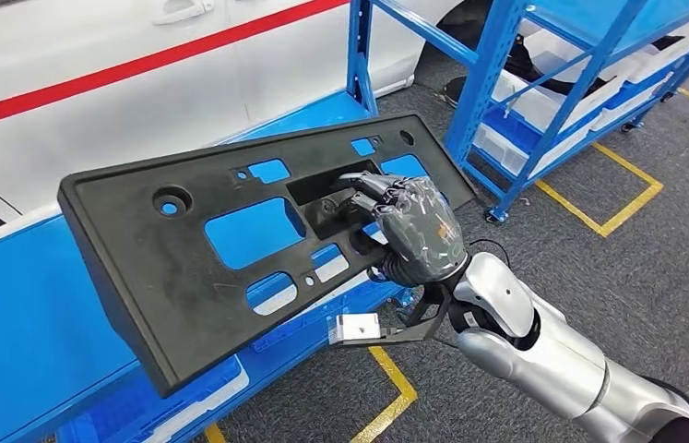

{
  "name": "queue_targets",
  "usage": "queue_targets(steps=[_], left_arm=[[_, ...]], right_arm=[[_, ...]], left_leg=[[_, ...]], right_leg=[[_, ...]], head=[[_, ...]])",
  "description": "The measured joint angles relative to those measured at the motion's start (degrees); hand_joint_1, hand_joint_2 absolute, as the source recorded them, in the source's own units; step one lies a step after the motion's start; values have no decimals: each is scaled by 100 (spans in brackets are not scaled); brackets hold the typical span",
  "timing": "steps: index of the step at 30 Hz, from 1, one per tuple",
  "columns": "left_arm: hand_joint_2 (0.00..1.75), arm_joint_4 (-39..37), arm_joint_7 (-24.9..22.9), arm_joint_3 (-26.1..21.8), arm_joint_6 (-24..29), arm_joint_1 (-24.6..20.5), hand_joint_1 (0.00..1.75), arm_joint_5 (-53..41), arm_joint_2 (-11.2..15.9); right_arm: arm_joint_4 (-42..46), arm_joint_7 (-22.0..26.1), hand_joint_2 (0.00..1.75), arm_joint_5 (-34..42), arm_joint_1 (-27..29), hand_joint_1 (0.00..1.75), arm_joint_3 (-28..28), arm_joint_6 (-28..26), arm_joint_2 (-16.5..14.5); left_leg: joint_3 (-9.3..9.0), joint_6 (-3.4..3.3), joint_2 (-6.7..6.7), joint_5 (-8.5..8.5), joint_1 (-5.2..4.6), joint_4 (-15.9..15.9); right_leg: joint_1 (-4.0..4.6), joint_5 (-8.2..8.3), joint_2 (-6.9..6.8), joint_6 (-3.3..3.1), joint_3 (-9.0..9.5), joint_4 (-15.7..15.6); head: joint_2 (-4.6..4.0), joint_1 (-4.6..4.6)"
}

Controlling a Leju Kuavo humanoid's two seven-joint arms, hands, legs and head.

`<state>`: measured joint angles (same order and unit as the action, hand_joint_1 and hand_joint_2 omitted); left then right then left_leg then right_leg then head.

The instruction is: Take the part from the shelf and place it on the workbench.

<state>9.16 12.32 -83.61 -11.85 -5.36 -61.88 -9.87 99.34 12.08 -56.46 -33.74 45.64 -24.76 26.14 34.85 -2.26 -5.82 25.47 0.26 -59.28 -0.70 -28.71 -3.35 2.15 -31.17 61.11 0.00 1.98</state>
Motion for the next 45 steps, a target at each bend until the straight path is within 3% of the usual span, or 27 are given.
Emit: queue_targets(steps=[1,3,4,6,8,9,11,13,15,17,19,20,21,24,25,27,29,31,32,34,35,36,38,40,41,43,45], left_arm=[[175,0,-5,2,-30,-3,0,-1,1],[175,0,-16,4,-82,-8,0,-8,7],[175,0,-23,5,-93,-6,0,-15,18],[175,0,-34,5,-106,8,0,-27,37],[175,0,-45,6,-114,25,0,-32,46],[175,0,-49,7,-114,29,0,-32,51],[175,1,-48,6,-87,26,0,-14,60],[175,2,-38,5,-37,19,0,13,61],[175,2,-16,5,22,11,0,34,54],[175,2,7,5,67,12,0,56,42],[175,2,14,5,78,7,0,73,15],[175,5,10,5,79,-2,0,83,4],[175,9,5,4,78,-3,0,96,-7],[175,15,-18,0,78,20,0,131,-8],[175,15,-25,-1,82,25,0,136,-8],[175,15,-32,-2,94,21,0,140,-7],[175,15,-33,-2,106,12,0,140,-12],[175,15,-35,-2,113,3,0,142,-28],[175,15,-35,-2,115,0,0,143,-36],[175,15,-36,-2,122,-9,0,147,-46],[175,15,-29,-2,124,-10,0,152,-50],[175,15,-12,-3,124,-8,0,162,-54],[175,15,32,-4,123,7,0,181,-60],[175,15,57,-4,124,18,0,196,-62],[175,15,63,-4,124,19,0,199,-61],[175,15,71,-4,127,18,0,204,-56],[175,15,74,-5,128,23,0,204,-54]], right_arm=[[74,9,175,4,8,175,0,-2,16],[179,21,175,4,31,175,0,-3,59],[219,25,175,4,40,175,0,-2,75],[280,28,175,1,56,175,0,-2,94],[316,24,175,-2,78,175,0,-3,101],[325,21,175,-2,95,175,0,-4,103],[334,20,175,-4,120,175,0,-4,116],[340,19,175,-12,135,175,-1,-6,139],[362,-1,175,-35,152,175,-8,-11,178],[380,-39,175,-64,175,175,-31,-15,231],[378,-79,175,-76,217,175,-84,-11,315],[371,-99,175,-72,242,175,-132,-6,370],[358,-112,175,-62,266,175,-188,1,430],[284,-128,175,-12,346,175,-381,11,523],[257,-131,175,-2,389,175,-435,11,535],[204,-143,175,3,482,175,-530,19,562],[162,-158,175,4,541,175,-616,27,582],[142,-169,175,4,556,175,-702,29,593],[135,-172,175,3,557,175,-738,29,603],[119,-176,175,2,571,175,-786,38,631],[111,-178,175,1,582,175,-800,46,644],[104,-178,175,-2,594,175,-811,56,651],[94,-179,175,-12,632,175,-837,74,652],[87,-179,175,-18,695,175,-855,81,649],[83,-179,175,-18,728,175,-861,81,647],[77,-180,175,-18,771,175,-870,80,647],[77,-180,175,-18,781,175,-884,79,650]], left_leg=[[1,34,-49,-29,0,1],[9,106,-112,-72,14,9],[42,140,-37,-10,25,-27],[161,187,257,384,41,-350],[310,202,488,912,45,-1014],[347,205,526,1055,45,-1313],[188,191,551,940,45,-1387],[-286,149,672,661,47,-762],[-719,104,927,634,49,-92],[-827,84,1040,674,28,128],[-759,46,929,574,24,144],[-714,13,855,508,34,155],[-649,-28,771,431,45,175],[-405,-118,507,232,2,178],[-323,-127,422,180,-19,170],[-160,-126,269,85,-49,149],[-35,-109,141,7,-70,124],[20,-67,25,-59,-78,103],[28,-39,-34,-93,-70,105],[46,29,-115,-142,-46,114],[69,62,-39,-100,-28,81],[119,92,100,25,-15,-34],[323,138,435,484,7,-602],[537,167,543,843,10,-1310],[542,178,551,862,13,-1458],[200,200,590,612,36,-1051],[-284,218,825,408,80,-278]], right_leg=[[39,-61,-38,-64,81,-170],[57,16,47,-192,37,-250],[46,77,96,-248,-3,-282],[15,225,188,-349,-111,-336],[29,357,308,-393,-271,-334],[35,419,379,-396,-360,-323],[37,532,525,-373,-543,-278],[26,631,668,-330,-718,-211],[18,732,784,-268,-840,-166],[7,846,888,-188,-883,-178],[-5,953,982,-104,-912,-228],[8,903,933,-73,-961,-203],[19,730,822,-49,-1039,-74],[14,-110,439,4,-1348,969],[-3,-214,394,19,-1392,1307],[-30,-64,344,29,-1202,1442],[-16,106,174,-9,-568,774],[58,10,-35,-91,42,-49],[103,-46,-79,-138,180,-275],[129,-3,4,-238,175,-431],[122,52,56,-289,155,-478],[104,108,105,-342,128,-521],[88,214,208,-408,37,-552],[88,302,334,-418,-89,-531],[83,337,404,-405,-149,-509],[55,380,555,-370,-263,-428],[32,393,693,-323,-390,-309]], head=[[0,-1],[0,1],[0,0],[0,-3],[0,-5],[0,-4],[0,-4],[0,-4],[0,-4],[0,-3],[0,-2],[0,4],[0,11],[0,21],[0,22],[0,22],[0,21],[0,21],[0,22],[0,22],[0,22],[0,20],[0,20],[0,20],[0,20],[0,19],[0,20]])
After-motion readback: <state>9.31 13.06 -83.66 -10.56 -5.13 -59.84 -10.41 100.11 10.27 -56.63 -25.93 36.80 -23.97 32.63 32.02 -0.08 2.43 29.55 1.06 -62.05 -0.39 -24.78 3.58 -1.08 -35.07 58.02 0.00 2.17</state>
